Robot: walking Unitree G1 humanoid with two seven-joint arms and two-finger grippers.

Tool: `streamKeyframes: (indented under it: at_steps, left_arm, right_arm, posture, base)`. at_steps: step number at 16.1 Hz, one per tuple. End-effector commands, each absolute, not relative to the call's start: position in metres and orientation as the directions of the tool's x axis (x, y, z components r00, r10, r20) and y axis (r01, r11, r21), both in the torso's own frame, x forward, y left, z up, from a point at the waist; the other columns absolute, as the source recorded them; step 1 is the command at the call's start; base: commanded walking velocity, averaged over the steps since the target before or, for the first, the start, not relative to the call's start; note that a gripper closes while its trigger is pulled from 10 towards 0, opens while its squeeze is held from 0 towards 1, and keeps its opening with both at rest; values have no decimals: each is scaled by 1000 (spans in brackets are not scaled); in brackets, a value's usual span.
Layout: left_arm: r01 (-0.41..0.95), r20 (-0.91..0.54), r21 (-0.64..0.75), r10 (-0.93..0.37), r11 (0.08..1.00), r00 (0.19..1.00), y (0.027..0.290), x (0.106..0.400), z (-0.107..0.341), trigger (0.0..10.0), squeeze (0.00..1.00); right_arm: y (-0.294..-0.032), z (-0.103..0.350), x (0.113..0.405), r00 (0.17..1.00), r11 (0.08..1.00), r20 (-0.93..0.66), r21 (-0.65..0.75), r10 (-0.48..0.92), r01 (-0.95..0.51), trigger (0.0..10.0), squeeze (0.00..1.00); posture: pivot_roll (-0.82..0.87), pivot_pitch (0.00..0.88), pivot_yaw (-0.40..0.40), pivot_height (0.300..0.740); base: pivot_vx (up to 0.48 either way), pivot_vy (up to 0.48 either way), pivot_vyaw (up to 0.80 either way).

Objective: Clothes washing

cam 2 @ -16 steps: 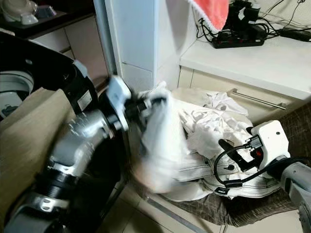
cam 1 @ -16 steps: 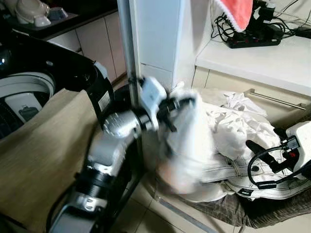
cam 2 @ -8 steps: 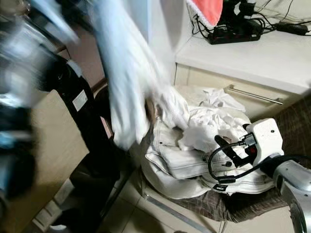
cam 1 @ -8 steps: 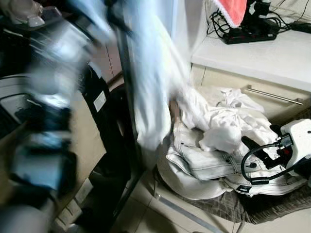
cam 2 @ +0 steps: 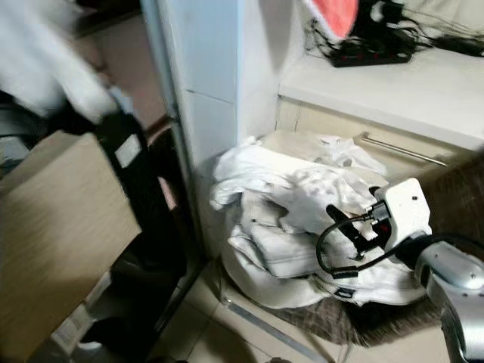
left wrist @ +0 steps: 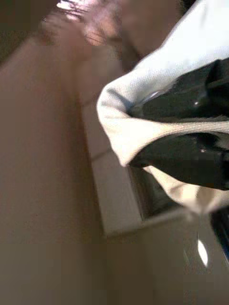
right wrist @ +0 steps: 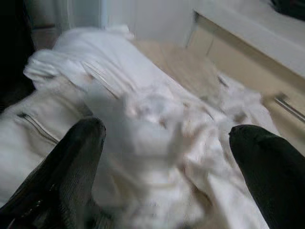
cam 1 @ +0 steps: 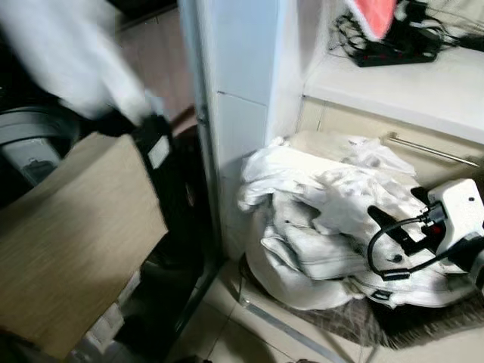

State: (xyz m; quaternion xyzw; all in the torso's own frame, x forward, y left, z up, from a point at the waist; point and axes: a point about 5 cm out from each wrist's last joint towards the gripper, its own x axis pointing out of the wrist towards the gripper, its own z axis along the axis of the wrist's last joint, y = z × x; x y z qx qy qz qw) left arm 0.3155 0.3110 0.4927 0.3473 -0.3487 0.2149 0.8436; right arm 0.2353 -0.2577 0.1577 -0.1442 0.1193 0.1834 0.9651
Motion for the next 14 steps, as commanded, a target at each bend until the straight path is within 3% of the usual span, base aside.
streamKeyframes:
  at_steps: [1,3,4,5,6,8,9,10,14]
  left_arm:
    - [-542,599,574,136,614,789,310,340,463,0,0]
    - [-512,501,616,204,598,841,320,352,437,0,0]
    - [-390,292,672,259,630,921,333,365,390,3529,0]
    - [-280,119,671,273,687,955,339,372,347,10000,0]
    - [-169,-31,686,260,707,965,340,375,312,10000,0]
    - [-98,-170,645,267,758,948,344,372,266,10000,0]
    - [-51,-236,604,239,795,942,345,369,249,10000,180]
    - [-41,-251,577,225,815,941,345,369,247,10000,1000]
    - [53,-252,429,63,901,966,323,379,250,10000,1000]
  right_arm:
    - [-244,160,237,883,865,-271,-230,383,-446,10000,0]
    - [-232,162,235,862,843,-262,-220,434,-491,10000,0]
    - [-218,165,230,823,802,-257,-207,507,-559,10000,0]
    - [-205,169,227,788,769,-243,-191,565,-610,10000,0]
    - [-194,171,225,760,740,-237,-186,605,-646,10000,0]
    - [-171,175,220,687,664,-232,-177,689,-726,10000,0]
    - [-158,179,216,632,612,-223,-159,742,-775,10000,0]
    - [-154,180,214,614,595,-224,-154,756,-789,10000,0]
    - [-147,179,213,583,568,-249,-135,774,-812,10000,0]
  posture:
    - [-113,0,48,740]
    - [-120,0,51,740]
    - [-118,0,48,740]
    - [-118,0,47,740]
    - [-118,0,47,740]
    - [-123,0,40,740]
    - [-128,0,31,740]
    - [-128,0,29,740]
    - [-126,0,21,740]
  base:
    - [0,0,0]
    - [0,0,0]
    - [0,0,0]
    - [0,0,0]
    - [0,0,0]
    - [0,0,0]
    - [0,0,0]
    - [0,0,0]
    - [0,0,0]
